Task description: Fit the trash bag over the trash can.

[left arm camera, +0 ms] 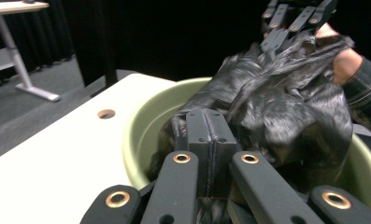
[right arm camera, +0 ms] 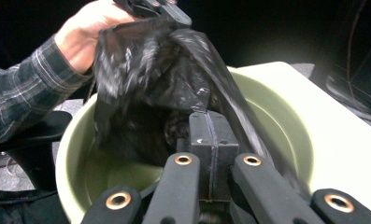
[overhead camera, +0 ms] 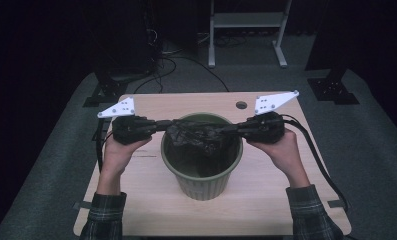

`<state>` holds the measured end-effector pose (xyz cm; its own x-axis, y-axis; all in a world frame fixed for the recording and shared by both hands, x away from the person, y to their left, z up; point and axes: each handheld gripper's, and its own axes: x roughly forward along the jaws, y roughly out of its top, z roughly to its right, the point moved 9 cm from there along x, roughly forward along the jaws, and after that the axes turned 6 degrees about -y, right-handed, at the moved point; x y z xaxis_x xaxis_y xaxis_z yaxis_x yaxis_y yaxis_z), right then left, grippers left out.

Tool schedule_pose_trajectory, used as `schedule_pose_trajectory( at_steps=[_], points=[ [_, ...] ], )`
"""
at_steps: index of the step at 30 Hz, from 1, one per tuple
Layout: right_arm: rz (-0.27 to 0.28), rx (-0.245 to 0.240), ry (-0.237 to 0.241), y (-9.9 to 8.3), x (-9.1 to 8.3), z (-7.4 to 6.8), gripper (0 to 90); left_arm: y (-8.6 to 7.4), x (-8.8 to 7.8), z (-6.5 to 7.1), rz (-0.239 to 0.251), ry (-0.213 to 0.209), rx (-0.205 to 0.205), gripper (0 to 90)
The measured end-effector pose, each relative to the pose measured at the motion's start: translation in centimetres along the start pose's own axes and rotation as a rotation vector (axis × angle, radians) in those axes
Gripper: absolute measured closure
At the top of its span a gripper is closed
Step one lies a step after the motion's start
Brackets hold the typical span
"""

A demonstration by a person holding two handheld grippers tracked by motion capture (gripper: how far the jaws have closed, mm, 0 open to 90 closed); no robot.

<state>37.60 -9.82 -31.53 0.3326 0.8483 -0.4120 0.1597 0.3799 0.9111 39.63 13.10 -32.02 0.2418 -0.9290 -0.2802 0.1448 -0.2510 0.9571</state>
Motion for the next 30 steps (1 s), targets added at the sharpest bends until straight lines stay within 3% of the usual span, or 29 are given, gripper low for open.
schedule_pose_trajectory(
  at_steps=[8,15,24,25,27,30],
  points=[
    [-0.006,0.027,-0.055,-1.9,-2.1,1.2,90.0,-2.5,-2.3,-1.2,-0.011,0.059,-0.049,89.8],
    [-0.004,0.053,-0.105,-3.3,-4.0,2.2,90.0,-3.2,-4.4,-1.6,0.009,0.099,-0.064,89.8],
    [-0.015,0.111,-0.155,-6.4,-6.7,3.1,89.9,-3.4,-4.3,-1.4,0.011,0.085,-0.065,89.7],
    [-0.016,0.113,-0.157,-6.6,-6.8,3.2,88.8,-3.3,-4.1,-1.3,0.011,0.078,-0.064,89.7],
    [0.001,0.124,-0.157,-6.5,-7.1,3.3,77.6,-3.3,-3.9,-1.2,0.004,0.073,-0.059,89.7],
    [0.048,0.125,-0.163,-5.2,-7.4,3.5,70.5,-3.2,-3.6,-1.0,0.007,0.06,-0.054,89.7]
  ],
)
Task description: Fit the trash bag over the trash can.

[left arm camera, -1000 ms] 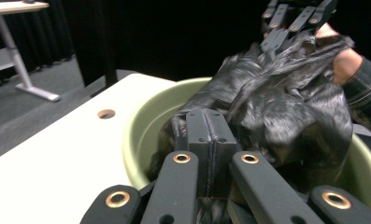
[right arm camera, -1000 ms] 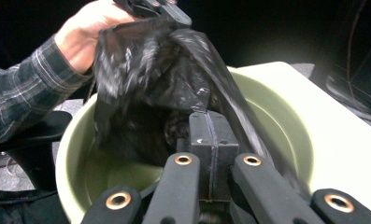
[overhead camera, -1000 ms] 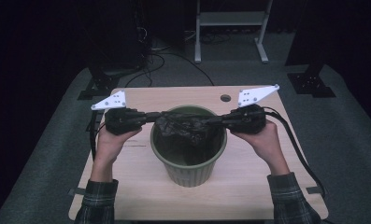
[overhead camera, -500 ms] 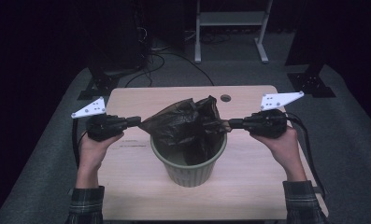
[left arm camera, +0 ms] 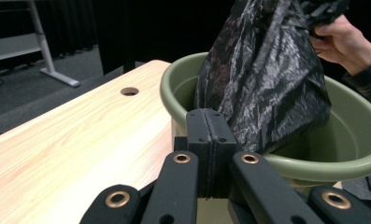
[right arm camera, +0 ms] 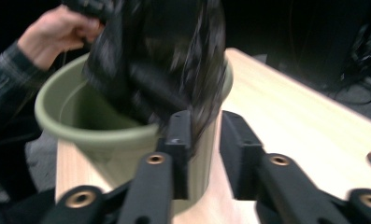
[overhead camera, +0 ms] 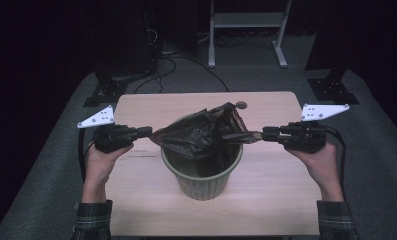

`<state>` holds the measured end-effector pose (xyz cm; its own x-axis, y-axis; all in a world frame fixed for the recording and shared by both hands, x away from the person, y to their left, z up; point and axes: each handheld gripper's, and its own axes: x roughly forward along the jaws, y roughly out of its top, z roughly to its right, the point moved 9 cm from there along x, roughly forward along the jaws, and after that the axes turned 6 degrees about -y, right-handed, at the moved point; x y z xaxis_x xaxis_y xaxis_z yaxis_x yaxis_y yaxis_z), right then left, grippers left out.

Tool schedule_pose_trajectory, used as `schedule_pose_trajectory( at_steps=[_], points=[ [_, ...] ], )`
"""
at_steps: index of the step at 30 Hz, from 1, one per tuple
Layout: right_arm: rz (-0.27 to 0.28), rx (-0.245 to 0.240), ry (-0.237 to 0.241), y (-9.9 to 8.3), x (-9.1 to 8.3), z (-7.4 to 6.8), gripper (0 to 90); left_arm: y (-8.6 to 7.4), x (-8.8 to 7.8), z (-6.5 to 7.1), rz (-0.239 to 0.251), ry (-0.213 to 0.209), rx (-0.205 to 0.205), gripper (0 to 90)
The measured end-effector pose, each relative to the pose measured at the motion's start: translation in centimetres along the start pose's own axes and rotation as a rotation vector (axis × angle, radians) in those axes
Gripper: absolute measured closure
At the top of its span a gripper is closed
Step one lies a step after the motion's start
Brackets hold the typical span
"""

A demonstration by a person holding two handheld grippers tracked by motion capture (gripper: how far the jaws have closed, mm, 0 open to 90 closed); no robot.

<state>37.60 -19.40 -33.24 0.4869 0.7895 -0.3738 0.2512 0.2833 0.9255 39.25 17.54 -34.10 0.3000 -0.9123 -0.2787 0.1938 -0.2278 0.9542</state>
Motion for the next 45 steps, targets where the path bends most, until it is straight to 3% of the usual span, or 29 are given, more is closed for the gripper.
schedule_pose_trajectory(
  at_steps=[3,10,13,15,18,21,26,29,32,34,35,36,38,40,41,45],
  points=[
    [0.027,-0.006,0.008,1.5,0.5,-0.1,66.7,0.0,0.1,0.1,-0.002,-0.005,0.001,89.6],
    [0.041,-0.006,0.041,4.4,4.1,0.1,56.6,0.3,-0.2,0.3,0.005,-0.016,0.014,84.6],
    [0.033,-0.008,0.064,4.9,5.7,-0.1,60.4,0.8,-0.4,0.4,0.016,-0.011,0.03,68.7],
    [0.024,-0.015,0.086,5.1,6.6,-0.3,77.5,1.4,-0.4,0.7,0.025,-0.012,0.05,59.9],
    [0.015,-0.043,0.103,5.4,7.6,-0.8,89.3,2.6,-0.2,1.2,0.043,-0.02,0.077,51.3],
    [0.008,-0.051,0.11,5.8,8.3,-1.2,89.8,3.7,0.7,1.6,0.049,-0.041,0.097,48.1],
    [-0.01,-0.073,0.112,6.2,9.1,-1.7,89.8,5.3,3.4,2.1,0.002,-0.091,0.127,44.2],
    [-0.011,-0.071,0.116,6.3,9.3,-1.8,89.8,5.5,4.9,2.0,-0.035,-0.1,0.132,43.4],
    [-0.01,-0.071,0.119,6.4,9.4,-1.8,89.8,4.6,6.4,1.1,-0.095,-0.072,0.127,48.8],
    [-0.008,-0.076,0.117,6.4,9.2,-1.8,89.8,3.9,6.9,0.7,-0.125,-0.082,0.129,68.5],
    [-0.006,-0.076,0.112,6.4,9.1,-1.8,89.7,3.6,7.0,0.7,-0.133,-0.095,0.126,82.6],
    [-0.004,-0.078,0.105,6.4,9.0,-1.7,89.6,3.5,7.1,0.6,-0.134,-0.099,0.124,89.1],
    [0.0,-0.084,0.082,6.5,8.9,-1.5,88.8,3.2,7.0,0.1,-0.141,-0.069,0.117,89.7],
    [0.009,-0.081,0.046,6.6,8.8,-1.0,79.3,3.3,6.5,-0.5,-0.109,-0.041,0.105,89.8],
    [0.012,-0.073,0.037,6.6,8.8,-0.8,78.6,3.4,6.2,-0.8,-0.091,-0.026,0.099,89.8],
    [0.011,-0.054,0.046,6.3,8.5,-0.9,67.2,3.3,5.0,-1.7,-0.066,0.034,0.088,89.8]
  ],
)
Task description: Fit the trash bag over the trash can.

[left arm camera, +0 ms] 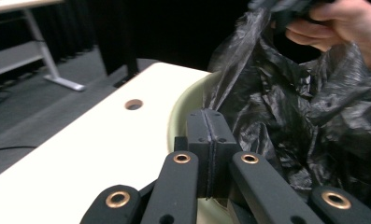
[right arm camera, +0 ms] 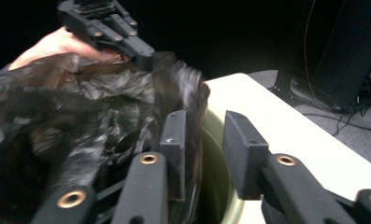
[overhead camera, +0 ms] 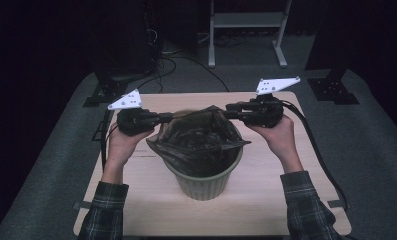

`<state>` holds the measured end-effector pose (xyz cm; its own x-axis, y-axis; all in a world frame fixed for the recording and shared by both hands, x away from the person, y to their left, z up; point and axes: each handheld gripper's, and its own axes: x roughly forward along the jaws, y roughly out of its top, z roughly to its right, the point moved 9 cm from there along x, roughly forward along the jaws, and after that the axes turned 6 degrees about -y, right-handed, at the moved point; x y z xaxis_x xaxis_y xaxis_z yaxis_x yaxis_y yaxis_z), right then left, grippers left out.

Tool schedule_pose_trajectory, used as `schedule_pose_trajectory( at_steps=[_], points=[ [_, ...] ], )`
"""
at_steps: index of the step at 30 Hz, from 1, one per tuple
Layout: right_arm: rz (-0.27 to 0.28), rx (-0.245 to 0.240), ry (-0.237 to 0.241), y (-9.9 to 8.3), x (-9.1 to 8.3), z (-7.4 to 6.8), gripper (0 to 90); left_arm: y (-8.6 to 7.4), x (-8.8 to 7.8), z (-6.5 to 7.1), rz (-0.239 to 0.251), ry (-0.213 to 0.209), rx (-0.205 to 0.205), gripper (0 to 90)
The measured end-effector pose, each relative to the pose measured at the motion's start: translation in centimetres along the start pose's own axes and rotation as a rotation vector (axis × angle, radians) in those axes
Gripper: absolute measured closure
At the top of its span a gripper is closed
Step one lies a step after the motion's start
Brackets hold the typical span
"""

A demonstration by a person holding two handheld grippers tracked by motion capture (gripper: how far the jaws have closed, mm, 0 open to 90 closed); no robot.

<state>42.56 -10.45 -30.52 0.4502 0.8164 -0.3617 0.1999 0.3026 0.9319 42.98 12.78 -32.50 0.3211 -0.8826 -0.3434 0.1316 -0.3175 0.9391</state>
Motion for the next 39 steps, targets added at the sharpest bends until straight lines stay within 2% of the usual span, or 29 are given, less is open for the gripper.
schedule_pose_trajectory(
  at_steps=[4,7,11,16,18,21,24,26,31,35,36,39],
  points=[
    [0.004,0.004,0.006,-0.3,-0.5,-0.6,58.6,-0.4,-0.7,-0.5,0.006,0.029,-0.007,89.7],
    [-0.015,0.014,0.003,-0.7,-0.7,-0.7,52.8,-0.6,-1.1,-0.6,0.018,0.04,-0.009,89.7],
    [-0.049,0.036,0.0,-1.6,-0.6,-0.4,49.9,-0.7,-1.6,-0.6,0.027,0.048,-0.009,89.7],
    [-0.055,0.065,0.029,-2.4,-1.2,-0.8,45.2,-1.1,-2.3,-0.4,0.043,0.053,-0.012,89.7],
    [-0.082,0.076,0.038,-3.1,-1.2,-1.0,44.3,-1.2,-2.5,-0.2,0.051,0.056,-0.012,89.7],
    [-0.134,0.077,0.013,-4.2,-1.0,-1.0,43.5,-1.4,-2.8,0.1,0.058,0.053,-0.014,89.7],
    [-0.141,0.076,-0.01,-4.9,-1.1,-0.7,51.3,-1.4,-3.0,0.3,0.064,0.051,-0.012,89.7],
    [-0.127,0.078,-0.015,-5.0,-1.2,-0.5,62.4,-1.4,-3.2,0.4,0.07,0.049,-0.009,89.7],
    [-0.128,0.085,-0.023,-5.2,-1.3,-0.1,72.6,-1.3,-3.2,0.6,0.073,0.043,-0.005,89.7],
    [-0.127,0.065,-0.054,-5.3,-1.5,0.2,87.4,-1.3,-3.3,0.7,0.079,0.044,-0.007,89.7],
    [-0.124,0.067,-0.049,-5.3,-1.5,0.2,89.9,-1.3,-3.3,0.7,0.078,0.043,-0.008,89.8],
    [-0.132,0.064,-0.072,-5.5,-1.7,0.6,90.0,-1.6,-3.1,0.4,0.071,0.045,-0.011,89.7]
  ],
)
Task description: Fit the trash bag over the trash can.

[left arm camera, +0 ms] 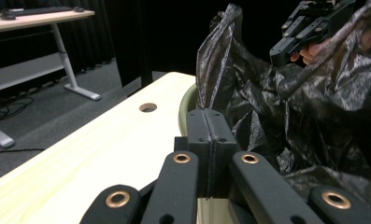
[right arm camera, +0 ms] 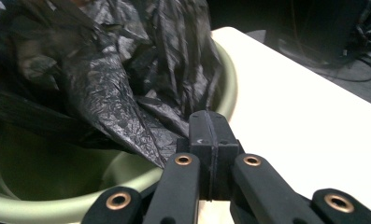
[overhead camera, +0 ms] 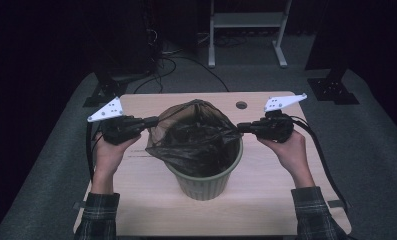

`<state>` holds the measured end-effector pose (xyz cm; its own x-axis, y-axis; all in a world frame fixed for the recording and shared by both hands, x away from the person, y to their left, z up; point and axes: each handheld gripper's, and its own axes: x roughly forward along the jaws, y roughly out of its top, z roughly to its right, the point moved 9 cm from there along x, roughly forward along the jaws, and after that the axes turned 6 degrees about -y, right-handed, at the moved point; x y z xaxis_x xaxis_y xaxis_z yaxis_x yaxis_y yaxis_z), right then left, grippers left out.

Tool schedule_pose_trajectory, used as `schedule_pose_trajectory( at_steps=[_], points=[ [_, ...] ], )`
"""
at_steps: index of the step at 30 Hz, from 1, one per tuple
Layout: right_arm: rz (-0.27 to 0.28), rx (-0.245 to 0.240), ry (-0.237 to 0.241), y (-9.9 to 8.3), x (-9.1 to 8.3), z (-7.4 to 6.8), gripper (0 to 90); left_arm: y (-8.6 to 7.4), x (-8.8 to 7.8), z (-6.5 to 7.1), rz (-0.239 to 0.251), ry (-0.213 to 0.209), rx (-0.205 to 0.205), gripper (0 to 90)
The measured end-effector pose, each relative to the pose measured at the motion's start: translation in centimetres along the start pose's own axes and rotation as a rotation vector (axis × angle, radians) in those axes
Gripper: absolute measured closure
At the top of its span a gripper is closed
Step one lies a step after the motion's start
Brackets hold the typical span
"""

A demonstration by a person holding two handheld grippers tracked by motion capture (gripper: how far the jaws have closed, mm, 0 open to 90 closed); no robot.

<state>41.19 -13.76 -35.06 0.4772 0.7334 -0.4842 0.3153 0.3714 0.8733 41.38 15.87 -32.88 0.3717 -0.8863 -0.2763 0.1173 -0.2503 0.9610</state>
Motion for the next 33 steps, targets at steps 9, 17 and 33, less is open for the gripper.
schedule_pose_trajectory(
  at_steps=[9,17,33],
  points=[
    [-0.038,0.016,-0.137,-0.9,-0.3,3.2,90.0,-1.7,0.7,-1.8,-0.039,0.041,-0.042,89.7],
    [-0.112,0.055,-0.157,-4.4,1.4,4.8,90.0,-4.7,1.8,-2.8,-0.128,0.083,-0.063,89.8],
    [-0.047,0.061,-0.178,-3.8,0.6,4.7,72.0,-5.6,1.6,-3.0,-0.11,0.058,-0.099,89.7]
  ],
)
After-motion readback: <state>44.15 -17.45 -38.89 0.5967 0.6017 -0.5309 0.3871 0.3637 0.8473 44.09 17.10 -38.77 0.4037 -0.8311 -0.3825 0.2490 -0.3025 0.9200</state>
